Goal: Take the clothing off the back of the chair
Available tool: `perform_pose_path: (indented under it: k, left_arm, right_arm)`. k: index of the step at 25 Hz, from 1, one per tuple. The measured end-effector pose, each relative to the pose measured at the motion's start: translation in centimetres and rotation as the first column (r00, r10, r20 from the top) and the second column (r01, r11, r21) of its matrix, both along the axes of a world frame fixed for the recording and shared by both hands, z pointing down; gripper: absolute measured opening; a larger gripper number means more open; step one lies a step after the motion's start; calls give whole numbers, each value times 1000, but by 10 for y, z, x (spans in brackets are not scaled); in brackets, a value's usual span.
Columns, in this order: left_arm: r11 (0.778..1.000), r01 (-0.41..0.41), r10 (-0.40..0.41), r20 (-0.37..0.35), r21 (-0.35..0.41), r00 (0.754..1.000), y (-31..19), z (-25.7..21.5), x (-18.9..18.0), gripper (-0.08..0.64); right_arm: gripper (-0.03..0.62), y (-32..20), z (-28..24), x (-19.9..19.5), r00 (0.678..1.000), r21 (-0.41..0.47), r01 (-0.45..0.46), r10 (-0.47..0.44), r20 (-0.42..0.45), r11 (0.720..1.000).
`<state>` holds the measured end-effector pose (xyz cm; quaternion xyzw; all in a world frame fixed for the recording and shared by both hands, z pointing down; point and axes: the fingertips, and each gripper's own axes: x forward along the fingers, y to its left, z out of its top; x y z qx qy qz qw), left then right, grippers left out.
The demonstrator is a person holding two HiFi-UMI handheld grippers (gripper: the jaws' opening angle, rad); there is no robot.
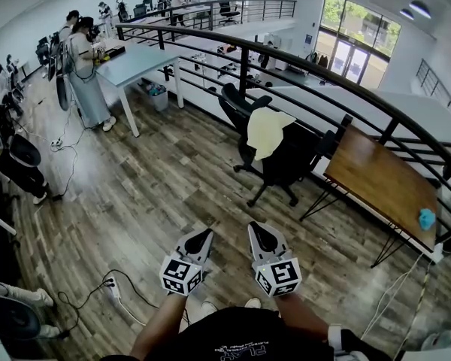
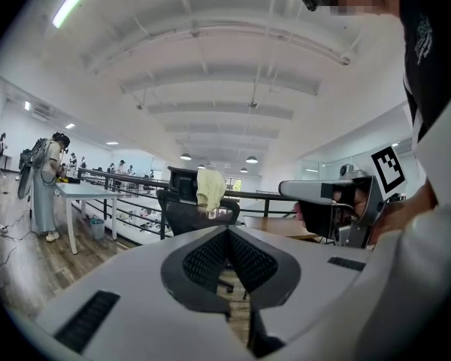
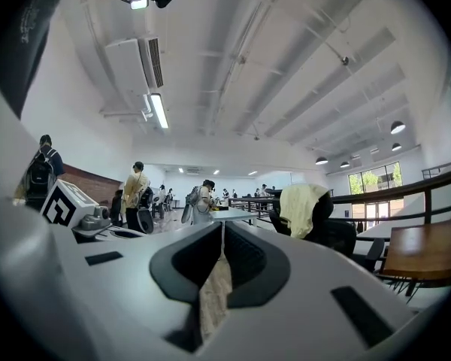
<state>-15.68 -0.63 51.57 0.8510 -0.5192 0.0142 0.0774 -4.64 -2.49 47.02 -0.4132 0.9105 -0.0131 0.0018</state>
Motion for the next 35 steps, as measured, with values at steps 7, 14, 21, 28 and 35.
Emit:
perform_pose_path:
  k: [7, 14, 21, 28, 35]
  left_arm:
    - [1000, 2, -2, -8, -6, 1000, 10, 6, -23, 12]
    - [1000, -12, 11, -13, -21, 1000, 20, 14, -40, 12]
    - [997, -65, 65, -1, -32, 998, 20, 21, -34, 12]
    - [997, -65, 65, -16, -46, 998, 2, 23, -20, 12]
    - [997, -76, 75, -8, -22, 997, -33, 10, 6, 12]
  right_arm:
    - [23, 5, 8, -23, 1000, -14, -5, 5, -18, 1000]
    - [23, 16, 10, -41, 1000, -13, -24, 24, -13, 1000]
    - [23, 14, 20, -34, 998, -57, -67, 68, 13, 996]
    - [23, -2, 20, -22, 998, -52, -59, 59, 1, 997]
    - [23, -39, 10, 9, 994, -5, -104, 104, -17, 995]
